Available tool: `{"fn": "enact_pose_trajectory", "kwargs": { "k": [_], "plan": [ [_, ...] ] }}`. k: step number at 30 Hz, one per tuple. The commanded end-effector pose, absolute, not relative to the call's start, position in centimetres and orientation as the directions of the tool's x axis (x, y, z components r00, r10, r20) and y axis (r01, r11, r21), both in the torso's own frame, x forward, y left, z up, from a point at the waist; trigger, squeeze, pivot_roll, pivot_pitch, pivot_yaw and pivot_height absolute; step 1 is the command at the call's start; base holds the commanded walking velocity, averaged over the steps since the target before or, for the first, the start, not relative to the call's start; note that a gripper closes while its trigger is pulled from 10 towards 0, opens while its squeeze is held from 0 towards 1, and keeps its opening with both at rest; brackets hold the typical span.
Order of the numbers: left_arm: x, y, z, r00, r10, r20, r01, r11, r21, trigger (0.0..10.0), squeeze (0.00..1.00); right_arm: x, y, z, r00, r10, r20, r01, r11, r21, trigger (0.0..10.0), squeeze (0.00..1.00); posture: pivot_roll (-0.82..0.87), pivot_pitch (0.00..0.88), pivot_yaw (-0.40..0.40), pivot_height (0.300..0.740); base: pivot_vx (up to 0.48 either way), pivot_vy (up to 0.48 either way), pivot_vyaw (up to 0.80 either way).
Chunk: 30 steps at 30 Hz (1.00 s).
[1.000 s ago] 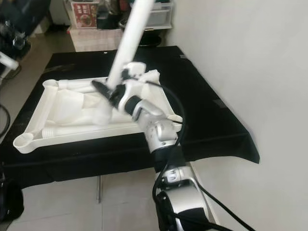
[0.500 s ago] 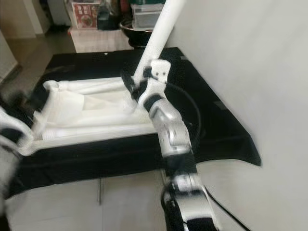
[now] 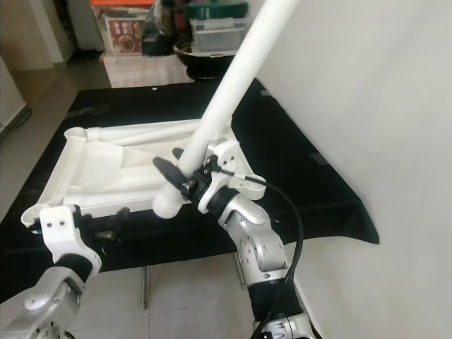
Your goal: Building children table
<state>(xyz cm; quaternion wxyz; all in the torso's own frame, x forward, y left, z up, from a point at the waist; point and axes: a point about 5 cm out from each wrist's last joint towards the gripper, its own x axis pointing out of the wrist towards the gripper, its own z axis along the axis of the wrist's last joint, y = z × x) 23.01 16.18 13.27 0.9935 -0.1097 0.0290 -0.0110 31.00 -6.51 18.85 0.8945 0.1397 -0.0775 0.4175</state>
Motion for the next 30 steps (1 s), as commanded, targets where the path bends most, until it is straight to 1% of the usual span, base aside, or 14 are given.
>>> {"fn": "enact_pose_trajectory", "kwargs": {
  "k": [1,2,10,11,12,13,14,20,21,23,26,27,28,30],
  "plan": [
    [22.8,16.2,12.8,0.998,-0.021,-0.062,0.009,0.982,-0.187,10.0,0.0,30.8,-6.5,18.3,0.637,0.729,0.249,-0.77,0.61,0.186,10.0,0.0,0.02,0.0,0.038,0.74,0.0,0.0,0.0],
    [22.6,16.0,12.5,0.998,-0.014,-0.063,0.002,0.983,-0.183,10.0,0.0,30.7,-6.9,17.0,0.66,0.718,0.221,-0.751,0.624,0.215,10.0,0.0,0.02,0.0,0.039,0.74,0.0,0.0,0.0],
    [22.6,16.0,12.5,0.998,-0.014,-0.063,0.002,0.983,-0.183,10.0,0.0,30.7,-6.9,17.0,0.66,0.718,0.221,-0.751,0.624,0.215,10.0,0.0,0.02,0.0,0.039,0.74,0.0,0.0,0.0],
    [22.5,15.7,12.3,0.998,-0.008,-0.055,0.0,0.988,-0.156,10.0,0.0,30.7,-7.3,15.4,0.694,0.697,0.181,-0.717,0.645,0.264,10.0,0.0,0.03,0.0,0.037,0.74,0.0,0.0,0.0],
    [22.5,15.7,12.3,0.998,-0.008,-0.055,0.0,0.988,-0.156,10.0,0.0,30.7,-7.3,15.4,0.694,0.697,0.181,-0.717,0.645,0.264,10.0,0.0,0.03,0.0,0.037,0.74,0.0,0.0,0.0],
    [22.5,15.8,12.4,0.999,0.017,-0.028,-0.02,0.995,-0.101,10.0,0.0,30.7,-7.3,14.9,0.713,0.68,0.17,-0.698,0.666,0.262,10.0,0.0,0.03,0.0,0.039,0.74,0.0,0.0,0.0],
    [22.7,16.1,13.2,0.999,0.046,0.026,-0.044,0.997,-0.058,10.0,0.0,31.0,-7.3,15.0,0.719,0.675,0.164,-0.694,0.687,0.216,10.0,0.0,0.02,0.0,0.043,0.74,0.0,0.0,0.0],
    [23.0,16.6,14.4,0.997,0.052,0.055,-0.051,0.998,-0.032,10.0,0.0,31.1,-7.6,16.2,0.728,0.655,0.2,-0.685,0.697,0.212,10.0,0.0,0.0,0.0,0.045,0.74,0.0,0.0,0.0],
    [23.4,17.2,14.7,0.996,0.062,0.061,-0.06,0.998,-0.034,10.0,0.0,31.1,-7.4,16.3,0.729,0.652,0.21,-0.685,0.694,0.221,10.0,0.0,0.01,0.0,0.067,0.74,0.0,0.0,0.0],
    [23.8,17.7,14.7,0.996,0.064,0.062,-0.061,0.997,-0.036,10.0,0.0,30.8,-6.7,16.0,0.72,0.662,0.21,-0.694,0.684,0.224,10.0,0.0,0.02,0.0,0.081,0.74,0.0,0.0,0.0],
    [23.6,17.4,14.3,0.998,0.048,0.046,-0.047,0.999,-0.027,10.0,0.0,30.4,-6.4,15.9,0.71,0.672,0.21,-0.704,0.677,0.215,10.0,0.0,0.02,0.0,0.087,0.74,0.0,0.0,0.0],
    [23.0,16.7,13.8,0.999,0.006,0.035,-0.006,1.0,-0.011,10.0,0.0,30.0,-6.3,15.7,0.701,0.682,0.209,-0.713,0.67,0.204,10.0,0.0,0.02,0.0,0.087,0.74,0.0,0.0,0.0],
    [23.0,16.7,13.8,0.999,0.006,0.035,-0.006,1.0,-0.011,10.0,0.0,30.0,-6.3,15.7,0.701,0.682,0.209,-0.713,0.67,0.204,10.0,0.0,0.02,0.0,0.087,0.74,0.0,0.0,0.0],
    [22.5,16.1,13.5,1.0,-0.012,0.028,0.013,1.0,-0.012,10.0,0.0,29.8,-6.5,15.6,0.7,0.683,0.208,-0.714,0.67,0.205,10.0,0.0,0.01,0.0,0.084,0.74,0.0,-0.454,0.0]
  ]
}}
